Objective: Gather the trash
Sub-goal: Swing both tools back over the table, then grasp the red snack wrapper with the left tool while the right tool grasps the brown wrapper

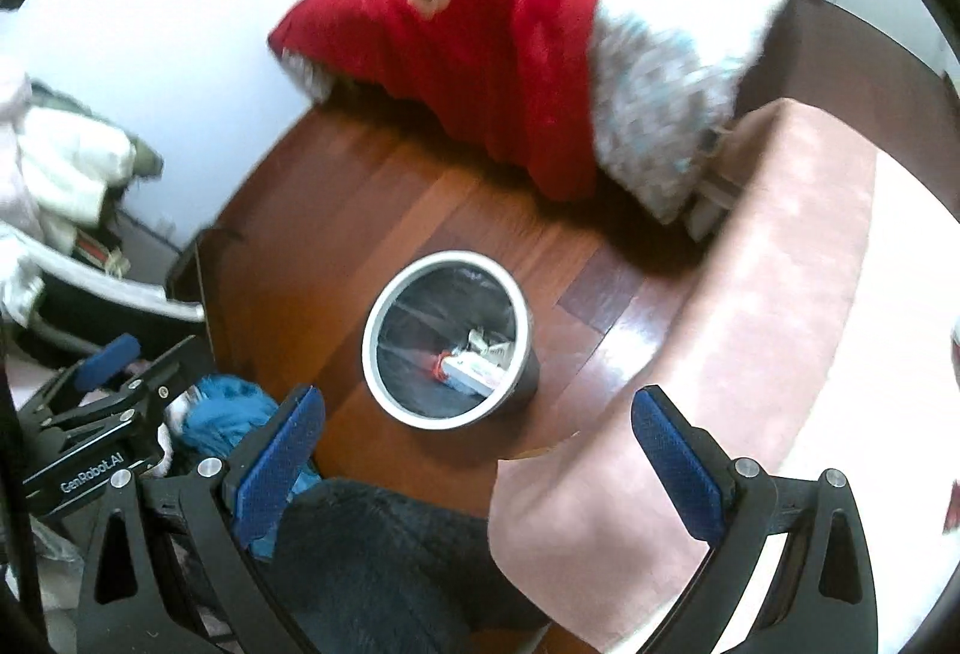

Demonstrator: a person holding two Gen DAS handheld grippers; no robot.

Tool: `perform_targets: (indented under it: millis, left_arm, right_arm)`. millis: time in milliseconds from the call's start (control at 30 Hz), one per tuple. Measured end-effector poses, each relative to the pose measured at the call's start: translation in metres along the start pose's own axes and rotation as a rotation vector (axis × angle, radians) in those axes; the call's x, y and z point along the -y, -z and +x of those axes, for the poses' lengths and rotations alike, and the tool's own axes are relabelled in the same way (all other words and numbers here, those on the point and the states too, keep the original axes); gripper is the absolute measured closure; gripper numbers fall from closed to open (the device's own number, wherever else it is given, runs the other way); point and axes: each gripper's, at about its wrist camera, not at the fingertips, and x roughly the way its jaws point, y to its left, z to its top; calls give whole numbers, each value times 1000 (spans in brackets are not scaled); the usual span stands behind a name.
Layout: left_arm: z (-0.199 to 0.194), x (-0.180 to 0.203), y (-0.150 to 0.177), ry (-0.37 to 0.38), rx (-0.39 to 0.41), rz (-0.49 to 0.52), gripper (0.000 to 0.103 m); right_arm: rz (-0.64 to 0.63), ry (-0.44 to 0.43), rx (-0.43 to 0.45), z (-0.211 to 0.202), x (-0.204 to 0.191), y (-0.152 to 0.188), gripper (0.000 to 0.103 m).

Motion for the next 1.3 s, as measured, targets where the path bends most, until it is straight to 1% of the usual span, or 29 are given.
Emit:
perform_targets:
  millis: [100,167,200,300,333,433,467,500,533,600,667,733,800,900,1000,1067,1100,1133,1167,1200,1233,1300]
  left_arm:
    - [-8,45,4,44,21,59,2]
    - [-7,77,9,72,14,105,2]
    - [-3,101,13,95,2,136,2]
    - [7,158,26,141,-27,202,2]
    - [14,187,33,161,-42,236,2]
    - [32,256,51,199,-77,313,2]
    - [38,277,56,205,-90,336,2]
    - [39,295,62,208,-103,356,2]
    - [48,321,69,210,-119,386,2]
    - [59,355,78,204,-140,422,2]
    - [70,379,85,200,-163,444,2]
    - [78,396,87,194,-177,459,2]
    - [86,409,87,184,-187,473,2]
    - [95,417,85,170,-194,479,2]
    - [99,422,82,159,-194,484,2]
    - [99,427,82,156,-191,494,2]
    - [96,428,83,157,-187,498,2]
    - [92,429,84,162,-183,501,2]
    - [90,432,84,169,-181,504,2]
    - [86,434,85,179,-177,511,2]
    - [81,436,86,191,-172,521,2]
    - [69,442,90,219,-158,543,2]
  right_arm:
    - [69,13,44,-37,35,16,0]
    - [114,40,68,-59,63,28,0]
    - [142,65,80,-73,83,37,0]
    - [237,146,94,-103,146,61,0]
    - [274,177,93,-111,170,71,0]
    - [381,273,93,-133,239,99,0]
    - [431,311,90,-141,270,110,0]
    - [467,334,87,-146,292,117,0]
    - [512,357,84,-152,321,127,0]
    - [570,386,74,-157,366,138,0]
    - [610,409,64,-156,403,142,2]
    - [647,413,48,-154,437,146,18]
    - [670,393,38,-147,463,147,25]
    - [685,366,17,-130,489,144,25]
    - [704,333,7,-110,504,140,26]
    - [702,313,0,-95,513,136,39]
    - [699,303,-4,-91,514,135,52]
    - [693,297,-7,-87,514,135,60]
    - [687,309,-1,-86,512,134,65]
    - [676,311,8,-86,509,134,80]
    - [662,317,15,-89,505,135,86]
    - [656,331,34,-99,500,139,89]
